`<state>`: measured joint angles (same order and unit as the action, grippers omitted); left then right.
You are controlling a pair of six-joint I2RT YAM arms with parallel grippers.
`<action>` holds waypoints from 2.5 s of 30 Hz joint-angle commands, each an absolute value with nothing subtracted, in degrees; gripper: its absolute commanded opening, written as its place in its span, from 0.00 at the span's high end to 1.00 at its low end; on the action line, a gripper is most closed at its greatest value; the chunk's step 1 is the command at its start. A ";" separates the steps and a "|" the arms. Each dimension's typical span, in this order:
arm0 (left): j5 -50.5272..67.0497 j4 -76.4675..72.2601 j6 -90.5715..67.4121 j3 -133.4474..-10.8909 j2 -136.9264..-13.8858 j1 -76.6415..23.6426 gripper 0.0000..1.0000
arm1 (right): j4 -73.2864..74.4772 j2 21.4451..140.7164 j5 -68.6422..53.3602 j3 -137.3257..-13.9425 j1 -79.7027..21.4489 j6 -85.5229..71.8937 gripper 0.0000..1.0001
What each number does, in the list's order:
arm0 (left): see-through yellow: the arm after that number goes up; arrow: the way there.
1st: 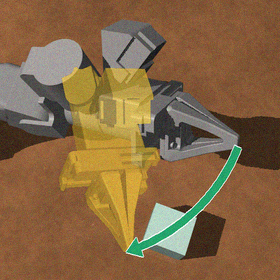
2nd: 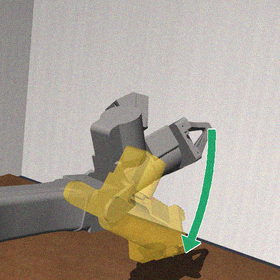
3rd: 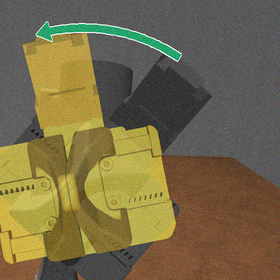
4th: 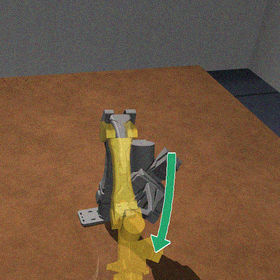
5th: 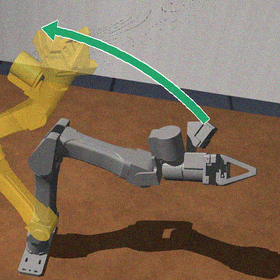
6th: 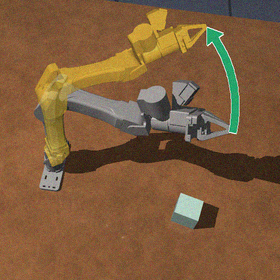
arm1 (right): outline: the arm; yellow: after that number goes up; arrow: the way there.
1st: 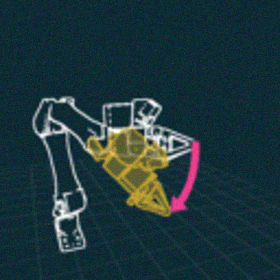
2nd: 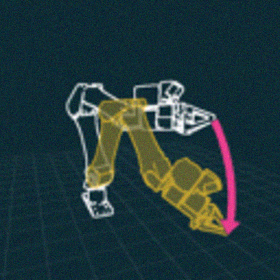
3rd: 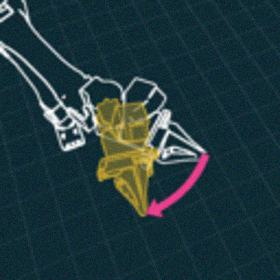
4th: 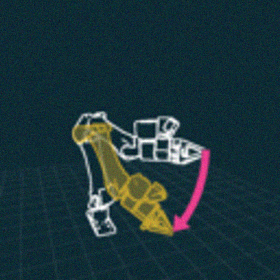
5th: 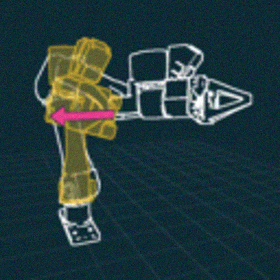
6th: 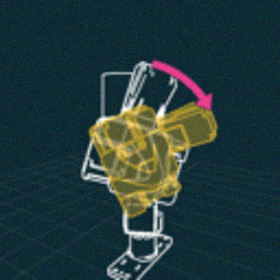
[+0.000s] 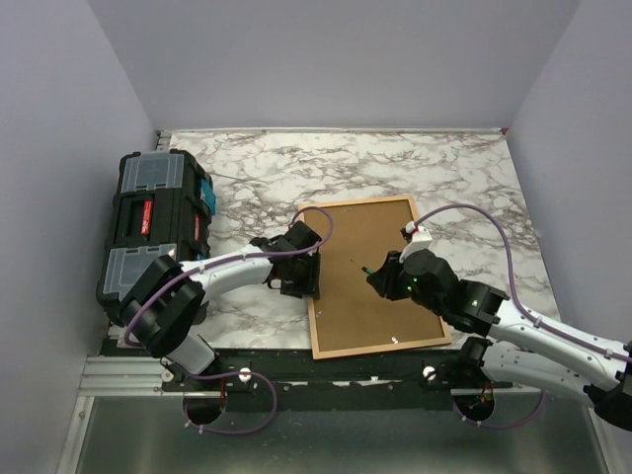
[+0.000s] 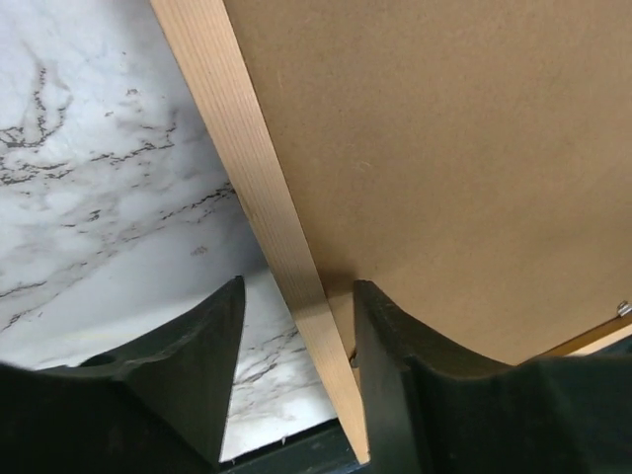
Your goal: Take the photo out of the frame
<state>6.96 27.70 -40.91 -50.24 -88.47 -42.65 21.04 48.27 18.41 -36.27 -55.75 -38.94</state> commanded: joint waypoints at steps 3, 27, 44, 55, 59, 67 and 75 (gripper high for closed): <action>4.31 19.51 -45.39 -46.96 -87.95 -43.42 0.60 | 19.60 47.97 13.70 -34.24 -55.55 -37.82 1.00; 9.09 24.91 -41.23 -68.87 -106.39 -33.22 1.00 | 15.56 74.16 12.19 -47.48 -55.79 -38.93 1.00; 10.19 23.91 -41.40 -68.29 -106.96 -32.71 1.00 | 21.97 85.28 17.07 -56.61 -55.73 -38.48 1.00; 10.45 23.39 -41.57 -67.70 -107.10 -32.78 1.00 | 19.42 85.79 14.38 -54.69 -55.73 -37.12 1.00; 10.29 23.45 -41.53 -67.30 -106.78 -32.78 1.00 | 16.97 85.81 11.03 -53.32 -55.72 -36.24 1.00; 10.46 23.11 -41.56 -67.48 -107.04 -32.76 1.00 | 20.91 84.21 9.93 -52.89 -56.59 -37.64 1.00; 10.41 23.51 -41.40 -68.07 -107.40 -32.67 1.00 | 24.58 83.41 11.78 -52.40 -58.51 -39.06 1.00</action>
<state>10.59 24.29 -41.39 -68.34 -106.08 -33.10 20.08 84.66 12.91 -54.02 -56.99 -37.95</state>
